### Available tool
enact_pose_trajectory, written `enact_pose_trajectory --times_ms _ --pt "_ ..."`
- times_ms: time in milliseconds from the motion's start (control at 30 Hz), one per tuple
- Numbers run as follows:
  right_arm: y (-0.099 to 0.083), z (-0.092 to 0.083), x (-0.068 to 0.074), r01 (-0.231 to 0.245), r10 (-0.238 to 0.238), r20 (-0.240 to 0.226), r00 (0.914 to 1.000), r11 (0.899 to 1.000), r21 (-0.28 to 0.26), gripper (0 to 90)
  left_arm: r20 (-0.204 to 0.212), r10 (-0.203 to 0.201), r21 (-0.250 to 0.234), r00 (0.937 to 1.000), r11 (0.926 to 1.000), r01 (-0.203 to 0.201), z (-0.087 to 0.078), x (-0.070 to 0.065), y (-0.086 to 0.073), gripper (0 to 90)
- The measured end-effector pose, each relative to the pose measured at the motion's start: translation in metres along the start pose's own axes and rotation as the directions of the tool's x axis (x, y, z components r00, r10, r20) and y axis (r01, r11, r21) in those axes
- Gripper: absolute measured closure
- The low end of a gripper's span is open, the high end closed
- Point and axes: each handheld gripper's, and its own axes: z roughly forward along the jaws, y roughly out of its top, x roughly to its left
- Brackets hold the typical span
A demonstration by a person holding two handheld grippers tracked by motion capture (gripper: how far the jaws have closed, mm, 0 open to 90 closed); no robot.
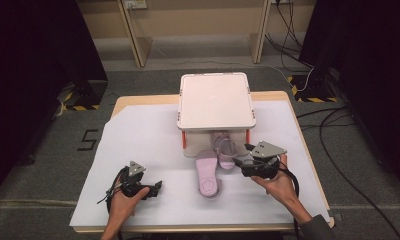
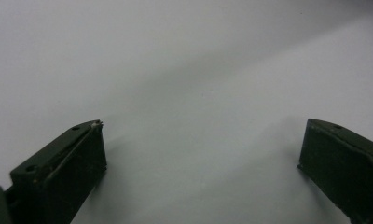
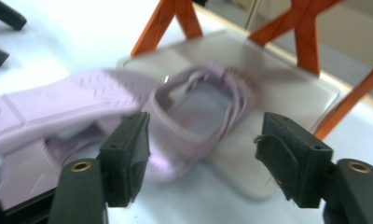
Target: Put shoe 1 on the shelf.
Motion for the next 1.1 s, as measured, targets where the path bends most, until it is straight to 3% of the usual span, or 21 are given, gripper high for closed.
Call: enact_pose_trajectory --times_ms 133,333,433,567,600,700,833,900,1000,1100 --pt "-0.013 0.003 0.007 -0.04 0.04 0.009 0.9992 0.999 0.033 28.4 0.0 0.001 0.0 1.0 1.0 -0.001 0.0 0.0 0.0 0.0" --pt "-0.025 0.017 0.013 -0.05 0.048 0.018 0.9987 0.994 0.097 25.5 0.0 0.0 0.0 1.0 1.0 0.0 0.0 0.0 0.0 0.0" --pt "-0.027 0.025 0.016 -0.027 0.025 0.018 0.9995 0.992 0.124 26.6 0.0 0.001 0.0 1.0 1.0 -0.001 0.0 0.0 0.0 0.0" --pt "-0.029 0.034 0.017 0.0 -0.008 0.052 0.9986 0.988 0.153 31.0 0.0 0.001 0.0 1.0 1.0 -0.001 0.0 0.0 0.0 0.0" --pt "-0.029 0.036 0.015 -0.001 -0.006 0.05 0.9987 0.99 0.143 30.8 0.0 0.001 0.0 1.0 1.0 -0.001 0.0 0.0 0.0 0.0" --pt "-0.028 0.035 0.012 0.001 -0.009 0.066 0.9978 0.992 0.127 42.9 0.0 0.0 0.001 1.0 1.0 0.0 0.0 0.0 0.0 0.0" --pt "-0.023 0.036 0.0 -0.019 0.009 0.097 0.9952 0.995 0.099 44.8 0.0 0.001 0.001 1.0 1.0 -0.001 0.0 0.0 0.0 0.0" --pt "-0.021 0.039 -0.006 -0.013 0.003 0.12 0.9928 0.997 0.081 52.6 0.0 0.001 0.0 1.0 1.0 -0.001 0.0 0.0 0.0 0.0" --pt "-0.017 0.052 -0.013 -0.03 0.022 0.124 0.992 0.997 0.07 50.2 0.0 0.001 0.001 1.0 1.0 -0.001 0.0 0.0 0.0 0.0" --pt "-0.013 0.056 -0.013 -0.01 0.001 0.118 0.993 0.997 0.078 48.4 0.001 0.0 0.0 1.0 1.0 0.0 0.0 0.0 0.0 0.0"
